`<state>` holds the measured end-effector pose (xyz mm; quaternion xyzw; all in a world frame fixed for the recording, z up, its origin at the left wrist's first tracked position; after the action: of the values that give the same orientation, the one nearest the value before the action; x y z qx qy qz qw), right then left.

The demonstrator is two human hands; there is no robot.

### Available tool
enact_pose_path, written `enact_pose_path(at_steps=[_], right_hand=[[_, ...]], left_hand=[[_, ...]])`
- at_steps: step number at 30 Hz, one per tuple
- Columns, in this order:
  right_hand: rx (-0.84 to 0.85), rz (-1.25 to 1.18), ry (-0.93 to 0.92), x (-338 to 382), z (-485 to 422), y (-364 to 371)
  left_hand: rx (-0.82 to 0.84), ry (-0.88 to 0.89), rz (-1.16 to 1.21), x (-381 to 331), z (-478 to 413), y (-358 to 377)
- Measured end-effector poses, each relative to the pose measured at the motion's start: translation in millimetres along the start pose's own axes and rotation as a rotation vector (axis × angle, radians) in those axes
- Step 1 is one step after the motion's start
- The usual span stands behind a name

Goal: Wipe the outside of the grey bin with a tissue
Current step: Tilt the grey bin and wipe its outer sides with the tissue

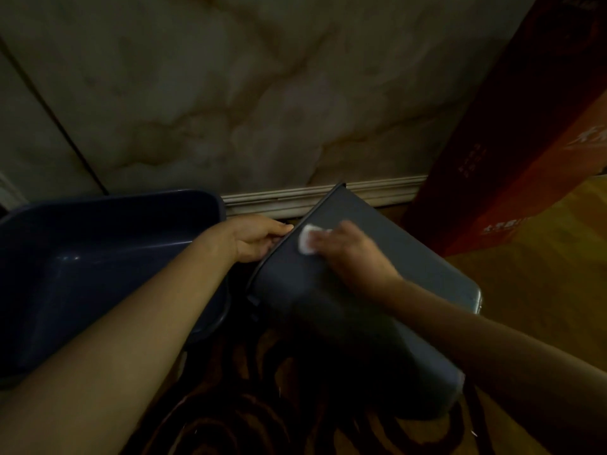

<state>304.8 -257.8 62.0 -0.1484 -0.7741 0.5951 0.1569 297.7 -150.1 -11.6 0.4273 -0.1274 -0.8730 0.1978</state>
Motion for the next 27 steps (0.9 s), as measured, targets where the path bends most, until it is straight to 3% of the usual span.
enact_pose_path(at_steps=[7,12,14,17,22,24,27], right_hand=[[-0.176,-0.133,0.415,-110,3,-9],[-0.214,-0.126,0.549,-132,6,-12],[-0.178,-0.082,0.508,-120,6,-13],[-0.043,-0.02,0.291,-54,9,-1],[-0.089,-0.036,-0.061,54,49,-7],[-0.039,0.011,-0.113,59,67,-5],[0.021,0.05,-0.035,41,103,-6]], left_hand=[[-0.034,-0.009,0.015,1,-3,-4],[-0.01,-0.034,0.045,1,-1,-3],[0.003,-0.044,0.036,1,-1,-2],[0.012,-0.035,-0.005,-1,-1,-1],[0.054,-0.023,-0.058,-2,-5,-1],[0.058,-0.022,-0.052,-1,-7,-2],[0.063,-0.029,-0.056,0,-10,-4]])
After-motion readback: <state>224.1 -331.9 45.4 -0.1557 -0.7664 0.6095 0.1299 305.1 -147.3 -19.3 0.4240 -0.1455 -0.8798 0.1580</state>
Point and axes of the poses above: each hand's wrist, its own z-axis away from the middle knuckle, its own y-axis out of the palm, x = y × z, the point moved 9 cm from there along -z, towards the middle knuckle, and after that the axes turned 6 degrees about z, right-handed, at the moved point
